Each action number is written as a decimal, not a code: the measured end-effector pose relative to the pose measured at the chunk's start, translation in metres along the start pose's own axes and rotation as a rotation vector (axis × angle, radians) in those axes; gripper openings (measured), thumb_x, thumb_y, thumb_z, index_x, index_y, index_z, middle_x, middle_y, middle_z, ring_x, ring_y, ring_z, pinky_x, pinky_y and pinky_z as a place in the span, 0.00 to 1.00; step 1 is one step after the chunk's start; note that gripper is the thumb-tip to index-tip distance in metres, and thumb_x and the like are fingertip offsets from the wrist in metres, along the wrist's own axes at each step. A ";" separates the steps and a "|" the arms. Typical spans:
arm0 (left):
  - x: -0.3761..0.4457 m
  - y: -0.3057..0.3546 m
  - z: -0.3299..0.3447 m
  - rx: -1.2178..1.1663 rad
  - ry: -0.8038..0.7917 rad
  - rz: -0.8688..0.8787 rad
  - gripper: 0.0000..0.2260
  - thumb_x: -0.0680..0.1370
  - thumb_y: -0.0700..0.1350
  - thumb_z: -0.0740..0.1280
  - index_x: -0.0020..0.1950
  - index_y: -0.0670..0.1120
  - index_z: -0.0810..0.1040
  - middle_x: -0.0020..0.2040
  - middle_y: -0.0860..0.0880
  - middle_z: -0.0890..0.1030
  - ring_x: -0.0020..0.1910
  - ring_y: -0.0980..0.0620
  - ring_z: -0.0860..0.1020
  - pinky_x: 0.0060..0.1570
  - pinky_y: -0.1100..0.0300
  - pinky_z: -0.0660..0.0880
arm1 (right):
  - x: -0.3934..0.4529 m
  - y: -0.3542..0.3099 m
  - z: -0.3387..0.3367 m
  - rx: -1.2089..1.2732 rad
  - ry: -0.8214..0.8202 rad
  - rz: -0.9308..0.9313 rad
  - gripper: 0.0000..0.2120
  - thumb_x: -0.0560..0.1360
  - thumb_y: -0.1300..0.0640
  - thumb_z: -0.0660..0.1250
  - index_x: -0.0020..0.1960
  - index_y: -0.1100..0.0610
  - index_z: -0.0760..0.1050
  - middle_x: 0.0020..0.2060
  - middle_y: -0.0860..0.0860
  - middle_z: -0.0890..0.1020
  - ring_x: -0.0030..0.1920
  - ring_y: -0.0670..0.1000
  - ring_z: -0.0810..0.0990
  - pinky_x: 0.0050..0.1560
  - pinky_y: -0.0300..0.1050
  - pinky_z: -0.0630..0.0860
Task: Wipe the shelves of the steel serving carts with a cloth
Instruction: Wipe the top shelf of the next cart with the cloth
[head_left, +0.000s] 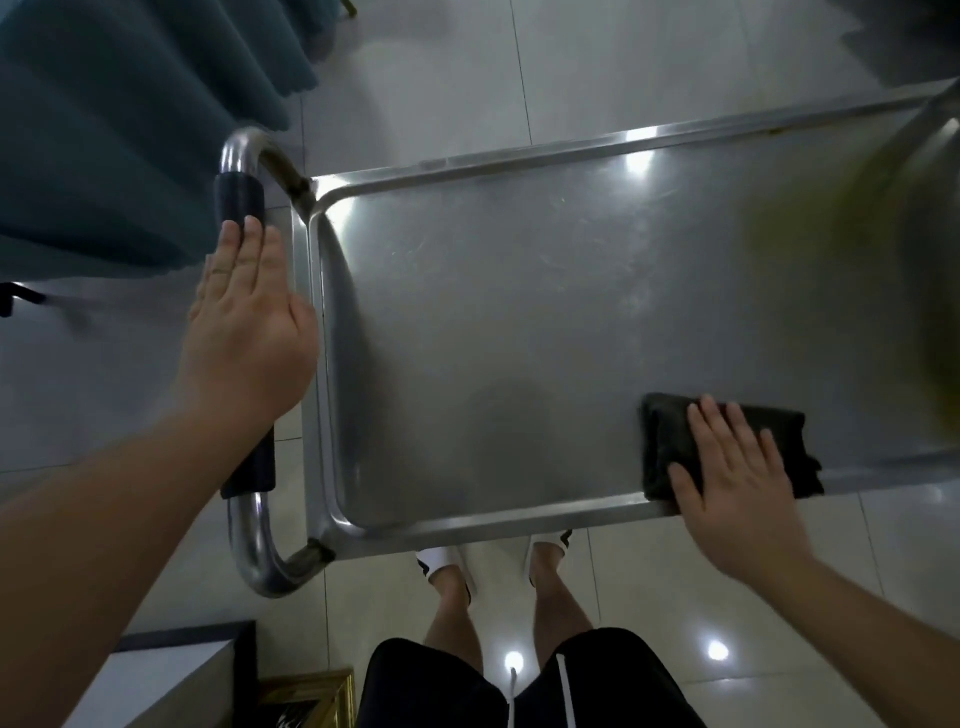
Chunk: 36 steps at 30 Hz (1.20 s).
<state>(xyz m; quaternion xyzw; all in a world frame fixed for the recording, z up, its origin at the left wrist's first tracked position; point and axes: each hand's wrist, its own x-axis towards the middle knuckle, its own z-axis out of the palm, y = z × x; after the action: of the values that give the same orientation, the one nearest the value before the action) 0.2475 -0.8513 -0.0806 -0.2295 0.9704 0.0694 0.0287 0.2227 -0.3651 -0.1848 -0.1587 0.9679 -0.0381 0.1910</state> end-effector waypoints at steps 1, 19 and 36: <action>0.000 0.000 0.000 -0.006 0.007 0.004 0.27 0.87 0.50 0.49 0.86 0.44 0.50 0.87 0.46 0.49 0.85 0.52 0.44 0.83 0.49 0.45 | -0.009 -0.015 0.006 0.007 0.003 0.062 0.35 0.83 0.38 0.46 0.84 0.56 0.54 0.84 0.52 0.56 0.84 0.54 0.50 0.81 0.62 0.51; -0.002 -0.003 -0.005 -0.076 -0.023 0.056 0.28 0.87 0.47 0.50 0.86 0.41 0.48 0.87 0.44 0.47 0.85 0.48 0.43 0.84 0.49 0.42 | -0.026 -0.262 0.049 0.030 -0.105 -0.669 0.33 0.83 0.39 0.52 0.84 0.48 0.50 0.83 0.46 0.52 0.84 0.48 0.45 0.82 0.55 0.42; -0.001 -0.009 -0.006 -0.151 -0.013 0.073 0.28 0.88 0.53 0.46 0.87 0.44 0.48 0.87 0.47 0.47 0.85 0.52 0.41 0.82 0.55 0.39 | 0.014 -0.342 0.046 0.209 0.141 -0.010 0.33 0.83 0.41 0.52 0.85 0.53 0.53 0.84 0.51 0.55 0.84 0.53 0.48 0.82 0.59 0.46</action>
<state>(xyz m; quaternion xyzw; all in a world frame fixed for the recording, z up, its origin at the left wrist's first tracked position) 0.2518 -0.8595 -0.0752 -0.1949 0.9699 0.1450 0.0151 0.3281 -0.6938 -0.1862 -0.1398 0.9689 -0.1510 0.1377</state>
